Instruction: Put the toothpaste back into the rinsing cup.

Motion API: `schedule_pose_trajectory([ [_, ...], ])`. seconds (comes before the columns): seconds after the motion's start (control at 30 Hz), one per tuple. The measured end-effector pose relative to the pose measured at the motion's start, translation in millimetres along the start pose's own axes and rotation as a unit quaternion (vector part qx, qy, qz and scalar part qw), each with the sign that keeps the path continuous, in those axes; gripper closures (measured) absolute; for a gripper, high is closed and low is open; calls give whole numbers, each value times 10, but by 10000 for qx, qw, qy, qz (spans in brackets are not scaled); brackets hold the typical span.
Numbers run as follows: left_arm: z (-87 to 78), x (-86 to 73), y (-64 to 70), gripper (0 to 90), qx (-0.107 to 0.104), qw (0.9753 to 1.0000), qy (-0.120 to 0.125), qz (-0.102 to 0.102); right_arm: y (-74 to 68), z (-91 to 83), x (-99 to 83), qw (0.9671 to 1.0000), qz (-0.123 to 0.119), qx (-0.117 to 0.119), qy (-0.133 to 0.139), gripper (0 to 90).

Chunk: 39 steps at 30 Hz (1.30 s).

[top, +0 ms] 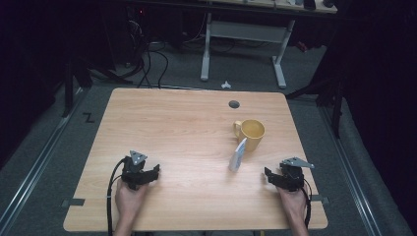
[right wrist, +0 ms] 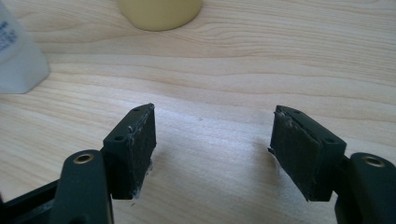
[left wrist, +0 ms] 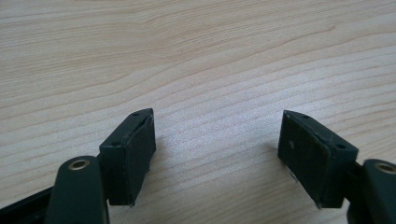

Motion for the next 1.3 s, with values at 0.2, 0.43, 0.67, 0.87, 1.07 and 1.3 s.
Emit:
schedule_pose_trajectory([
  [0.2, 1, 2, -1, 280, -5, 10000, 2, -12, -49, -78, 0, 9999, -1, 70, 114, 314],
  [0.43, -1, 1, -5, 276, -25, 10000, 3, -22, -151, -170, -4, 9994, -146, 235, 211, 312],
  [0.67, -1, 1, -7, 276, -27, 10000, 6, -26, -318, -188, 42, 9978, -391, 446, 306, 299],
  [0.87, 0, 1, -5, 276, -20, 10000, 4, -21, -437, -152, 51, 9959, -530, 689, 253, 311],
  [1.07, 0, 1, -3, 276, -11, 10000, 2, -16, -532, -150, 67, 9942, -585, 847, 322, 311],
  [1.3, 0, 1, -2, 276, -4, 10000, 2, -13, -650, -116, 136, 9915, -676, 1031, 426, 284],
])
Point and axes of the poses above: each handheld gripper's, and its own axes: z roughly forward along the jaws, x roughly out of its top, y roughly to its right, the point moved 3 cm from there along z, roughly forward along the jaws, and after that the axes turned 2 degrees about -z, right-handed, at the moved point
